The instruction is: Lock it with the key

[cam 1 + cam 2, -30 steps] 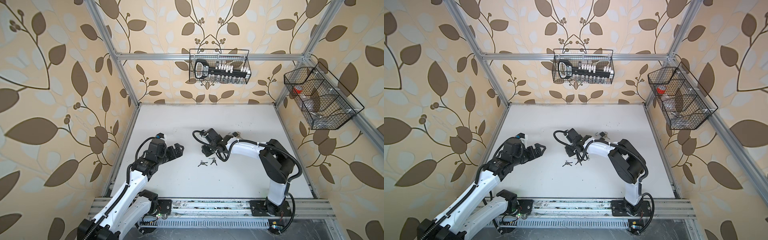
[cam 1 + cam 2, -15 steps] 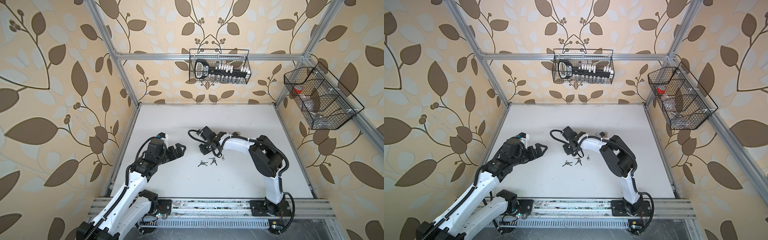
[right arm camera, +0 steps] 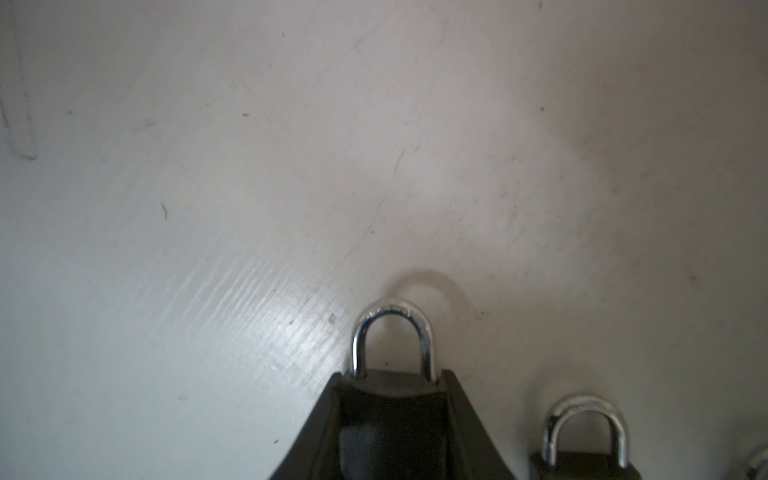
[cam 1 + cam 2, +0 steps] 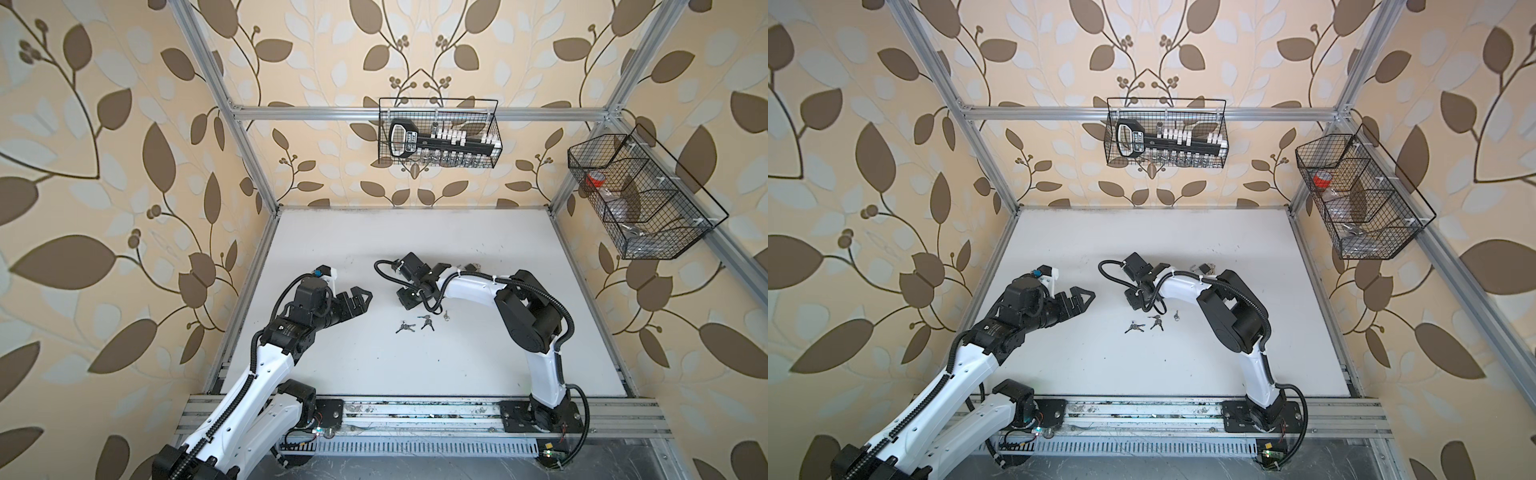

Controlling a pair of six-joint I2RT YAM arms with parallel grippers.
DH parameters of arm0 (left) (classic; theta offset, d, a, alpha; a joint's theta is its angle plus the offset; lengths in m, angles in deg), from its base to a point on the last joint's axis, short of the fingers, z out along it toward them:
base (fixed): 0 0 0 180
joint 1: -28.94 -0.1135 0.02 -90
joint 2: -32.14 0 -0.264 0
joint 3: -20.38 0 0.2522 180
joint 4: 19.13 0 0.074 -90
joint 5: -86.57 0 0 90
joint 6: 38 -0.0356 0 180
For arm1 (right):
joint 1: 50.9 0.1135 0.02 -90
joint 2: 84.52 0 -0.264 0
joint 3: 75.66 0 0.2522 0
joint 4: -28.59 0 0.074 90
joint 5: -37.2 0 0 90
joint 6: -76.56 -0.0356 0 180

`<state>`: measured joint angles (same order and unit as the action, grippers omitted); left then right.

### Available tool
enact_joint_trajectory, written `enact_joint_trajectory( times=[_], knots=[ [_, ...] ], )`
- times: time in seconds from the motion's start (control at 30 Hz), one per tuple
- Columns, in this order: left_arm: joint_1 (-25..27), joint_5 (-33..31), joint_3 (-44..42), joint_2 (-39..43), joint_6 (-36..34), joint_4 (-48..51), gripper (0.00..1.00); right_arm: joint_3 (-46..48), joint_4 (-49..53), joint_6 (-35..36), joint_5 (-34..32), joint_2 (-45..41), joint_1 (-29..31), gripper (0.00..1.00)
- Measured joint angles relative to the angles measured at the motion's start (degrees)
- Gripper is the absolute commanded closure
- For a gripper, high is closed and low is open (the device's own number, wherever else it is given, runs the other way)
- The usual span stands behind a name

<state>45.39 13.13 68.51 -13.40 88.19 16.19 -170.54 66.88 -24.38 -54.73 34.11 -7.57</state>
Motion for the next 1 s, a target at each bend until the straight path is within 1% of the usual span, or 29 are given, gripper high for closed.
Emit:
enact_joint_trajectory(
  times=[0.17, 0.23, 0.37, 0.57, 0.67, 0.83, 0.9, 1.0],
  knots=[
    [0.0, 0.0, 0.0, 0.68, -0.02, 0.04, 0.01, 0.0, -0.02, 0.07, 0.0, 0.0, 0.0, 0.59],
    [0.0, 0.0, 0.0, 1.05, -0.02, 0.07, 0.01, 0.0, -0.11, 0.11, 0.04, 0.0, 0.0, 0.52],
    [0.0, 0.17, 0.0, 2.14, -0.04, 0.02, 0.01, 0.0, -0.39, 0.61, 0.07, 0.0, 0.0, 0.44],
    [0.0, 1.6, 0.07, 3.8, -0.52, -0.33, 0.01, 0.63, -1.01, 1.51, 0.59, -1.95, -0.09, 0.4],
    [0.0, 3.39, 0.37, 3.13, -1.66, -0.46, 0.01, 3.19, -3.21, 2.05, 0.81, -7.74, -0.13, 0.4],
    [0.68, 7.32, 0.44, -1.11, -1.9, -4.72, 0.01, 12.79, -10.75, 1.86, -1.86, -22.21, -0.5, 0.39],
    [2.71, 7.5, 0.44, -3.21, -1.99, -6.38, 0.01, 16.65, -12.68, 1.36, -2.62, -25.9, -1.27, 0.39],
    [8.33, 6.69, 0.5, -6.47, -2.78, -8.52, 0.01, 21.66, -13.57, -0.09, -2.78, -28.74, -4.42, 0.42]
  ],
)
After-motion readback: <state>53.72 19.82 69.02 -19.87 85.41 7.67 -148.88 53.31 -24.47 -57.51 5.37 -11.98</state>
